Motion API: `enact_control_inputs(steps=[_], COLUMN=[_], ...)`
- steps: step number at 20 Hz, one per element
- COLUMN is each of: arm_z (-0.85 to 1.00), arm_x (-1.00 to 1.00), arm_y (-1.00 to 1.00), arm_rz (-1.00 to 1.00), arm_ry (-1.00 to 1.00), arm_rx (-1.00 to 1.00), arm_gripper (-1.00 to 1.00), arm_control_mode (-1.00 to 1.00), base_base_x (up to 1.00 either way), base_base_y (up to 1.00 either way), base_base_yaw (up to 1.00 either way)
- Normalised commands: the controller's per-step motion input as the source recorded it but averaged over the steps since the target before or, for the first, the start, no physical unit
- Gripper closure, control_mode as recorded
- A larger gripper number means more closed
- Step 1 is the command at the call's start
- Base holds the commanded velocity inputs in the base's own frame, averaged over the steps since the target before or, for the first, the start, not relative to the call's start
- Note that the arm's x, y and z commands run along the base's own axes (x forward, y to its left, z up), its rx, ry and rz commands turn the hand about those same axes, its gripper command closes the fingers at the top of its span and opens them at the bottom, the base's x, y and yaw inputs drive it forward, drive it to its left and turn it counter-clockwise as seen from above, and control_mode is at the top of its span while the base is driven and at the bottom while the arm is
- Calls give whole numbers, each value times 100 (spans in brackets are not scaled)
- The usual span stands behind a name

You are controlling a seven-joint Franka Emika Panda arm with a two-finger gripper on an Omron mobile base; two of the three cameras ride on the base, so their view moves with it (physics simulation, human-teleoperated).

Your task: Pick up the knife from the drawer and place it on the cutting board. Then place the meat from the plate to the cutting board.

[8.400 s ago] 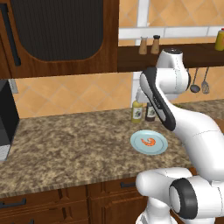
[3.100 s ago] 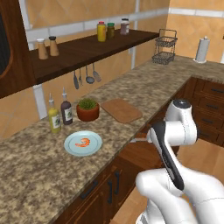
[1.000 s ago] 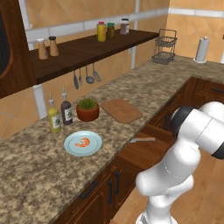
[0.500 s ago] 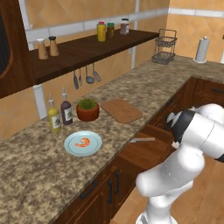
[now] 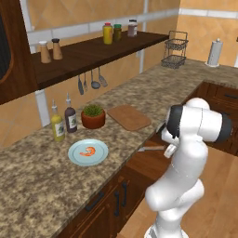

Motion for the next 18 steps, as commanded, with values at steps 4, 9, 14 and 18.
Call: enact_control_inputs(steps=[4,9,14,18], arm_z=[-87,-50,3,94], arm_x=[26,-69,-87,-4], arm_y=[-4,-91,-96,-14], arm_rz=[10,5,3,16], arm_ry=[0,0,0,0], arm_rx=[-2,-1,1,2], arm_gripper=[-100,-100,-100,-100], arm_control_mode=[-100,-100,-100,-100], base_base_x=[0,0,0,0], base_base_y=[0,0,0,0], base_base_yaw=[0,0,0,0])
